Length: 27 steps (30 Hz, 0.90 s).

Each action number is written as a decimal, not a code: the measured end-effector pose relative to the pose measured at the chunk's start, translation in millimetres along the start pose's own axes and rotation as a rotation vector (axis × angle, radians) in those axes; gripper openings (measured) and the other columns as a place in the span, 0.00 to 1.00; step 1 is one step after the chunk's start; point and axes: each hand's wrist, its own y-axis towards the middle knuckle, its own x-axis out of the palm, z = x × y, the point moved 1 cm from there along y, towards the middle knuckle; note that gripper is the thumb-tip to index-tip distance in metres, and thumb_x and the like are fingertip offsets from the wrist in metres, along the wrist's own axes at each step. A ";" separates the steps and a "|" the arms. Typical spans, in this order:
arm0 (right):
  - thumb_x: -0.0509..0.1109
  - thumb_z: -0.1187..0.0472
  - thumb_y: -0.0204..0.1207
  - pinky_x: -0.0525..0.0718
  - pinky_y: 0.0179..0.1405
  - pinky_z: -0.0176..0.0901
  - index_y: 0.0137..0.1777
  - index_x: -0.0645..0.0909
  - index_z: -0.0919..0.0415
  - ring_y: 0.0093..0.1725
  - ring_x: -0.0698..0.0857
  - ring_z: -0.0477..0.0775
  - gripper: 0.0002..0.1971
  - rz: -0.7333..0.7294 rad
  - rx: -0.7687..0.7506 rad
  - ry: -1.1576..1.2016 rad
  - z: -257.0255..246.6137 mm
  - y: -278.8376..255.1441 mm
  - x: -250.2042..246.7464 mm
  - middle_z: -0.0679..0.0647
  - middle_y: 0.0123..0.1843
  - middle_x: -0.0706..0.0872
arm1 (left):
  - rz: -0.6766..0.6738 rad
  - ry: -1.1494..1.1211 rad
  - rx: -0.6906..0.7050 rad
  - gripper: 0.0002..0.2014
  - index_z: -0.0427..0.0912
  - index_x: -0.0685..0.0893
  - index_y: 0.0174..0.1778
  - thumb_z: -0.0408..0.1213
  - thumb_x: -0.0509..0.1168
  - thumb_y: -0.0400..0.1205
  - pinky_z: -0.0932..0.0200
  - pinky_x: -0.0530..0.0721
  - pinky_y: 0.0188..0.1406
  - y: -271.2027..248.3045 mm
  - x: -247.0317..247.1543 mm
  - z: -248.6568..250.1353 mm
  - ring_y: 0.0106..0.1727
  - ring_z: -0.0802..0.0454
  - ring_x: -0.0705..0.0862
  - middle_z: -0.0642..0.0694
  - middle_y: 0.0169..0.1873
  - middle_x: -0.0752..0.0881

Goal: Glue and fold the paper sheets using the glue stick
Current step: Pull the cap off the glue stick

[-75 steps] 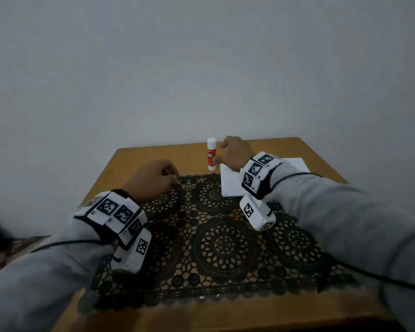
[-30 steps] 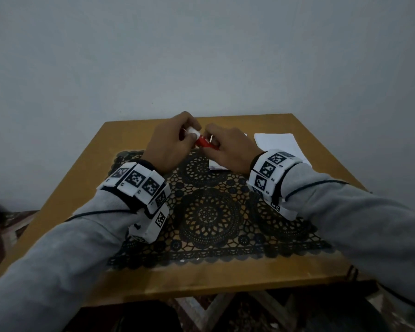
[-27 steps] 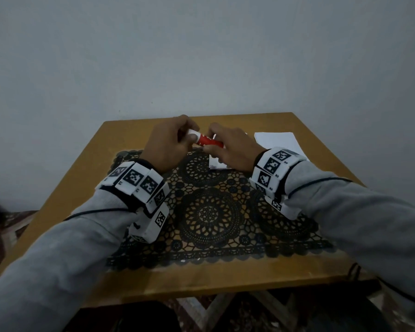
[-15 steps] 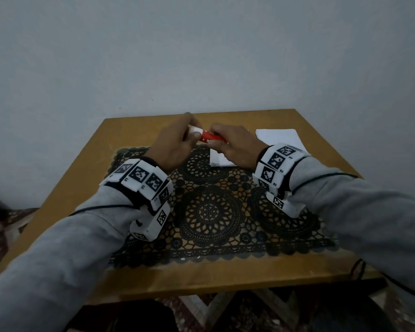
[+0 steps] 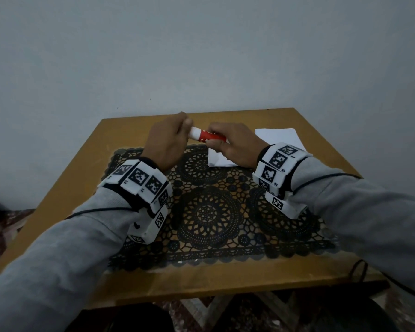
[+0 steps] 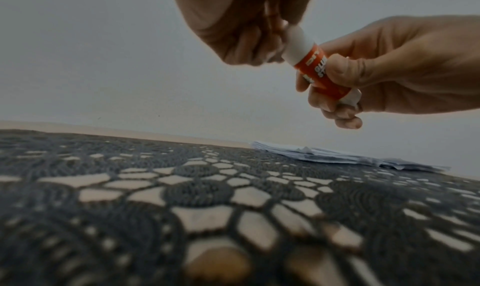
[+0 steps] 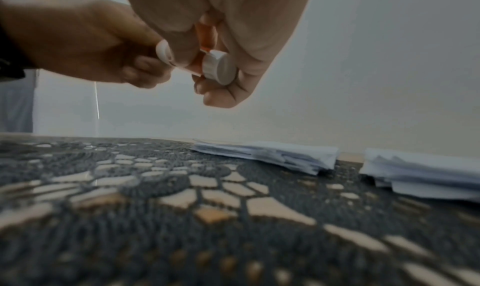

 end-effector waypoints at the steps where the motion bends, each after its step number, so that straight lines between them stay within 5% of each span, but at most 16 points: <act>1: 0.68 0.59 0.81 0.70 0.33 0.37 0.55 0.77 0.63 0.38 0.75 0.51 0.08 0.008 -0.008 -0.013 -2.2 0.1 0.4 0.53 0.43 0.80 | 0.053 0.003 -0.023 0.12 0.40 0.77 0.40 0.37 0.55 0.87 0.62 0.66 0.26 0.8 -2.3 -1.4 0.28 0.54 0.72 0.47 0.28 0.78; 6: 0.67 0.59 0.82 0.67 0.32 0.29 0.52 0.74 0.58 0.39 0.75 0.52 0.05 -0.013 0.020 -0.010 -3.5 -0.6 -0.1 0.50 0.40 0.77 | -0.075 -0.217 -0.003 0.07 0.41 0.78 0.53 0.41 0.58 0.87 0.58 0.78 0.33 -5.6 -3.9 0.3 0.33 0.52 0.80 0.46 0.35 0.83; 9: 0.65 0.59 0.83 0.70 0.34 0.33 0.50 0.72 0.55 0.38 0.78 0.52 0.04 -0.017 0.041 0.017 -4.1 -1.1 -0.8 0.50 0.39 0.80 | -0.111 -0.151 0.064 0.05 0.43 0.78 0.50 0.40 0.64 0.83 0.63 0.73 0.31 -6.0 2.9 4.8 0.33 0.57 0.77 0.47 0.34 0.82; 11: 0.62 0.59 0.85 0.68 0.31 0.28 0.49 0.71 0.56 0.34 0.75 0.47 0.04 -0.004 0.040 0.011 -6.2 -1.4 -0.4 0.47 0.36 0.77 | -0.081 -0.112 0.046 0.05 0.42 0.78 0.49 0.40 0.63 0.84 0.64 0.69 0.29 -4.4 4.9 4.7 0.32 0.60 0.75 0.52 0.32 0.79; 14: 0.60 0.59 0.86 0.68 0.29 0.26 0.51 0.73 0.60 0.32 0.72 0.42 0.05 0.014 0.018 -0.010 -8.8 0.6 0.9 0.48 0.36 0.75 | -0.049 -0.071 -0.002 0.09 0.38 0.79 0.48 0.41 0.60 0.86 0.68 0.65 0.27 -2.5 3.4 1.9 0.31 0.61 0.72 0.53 0.30 0.76; 20: 0.60 0.58 0.86 0.67 0.29 0.30 0.59 0.75 0.66 0.34 0.75 0.49 0.11 0.004 -0.005 -0.032 -4.6 1.8 2.7 0.55 0.43 0.81 | -0.105 0.009 -0.074 0.29 0.30 0.81 0.37 0.52 0.50 0.88 0.53 0.67 0.33 -1.4 4.6 7.9 0.31 0.47 0.74 0.36 0.32 0.81; 27: 0.61 0.58 0.86 0.67 0.31 0.37 0.49 0.72 0.56 0.33 0.72 0.45 0.04 0.008 0.050 -0.013 1.6 2.5 0.9 0.45 0.35 0.74 | -0.130 -0.164 -0.010 0.03 0.42 0.76 0.53 0.36 0.60 0.85 0.57 0.76 0.34 -4.4 2.3 3.5 0.33 0.50 0.79 0.45 0.32 0.81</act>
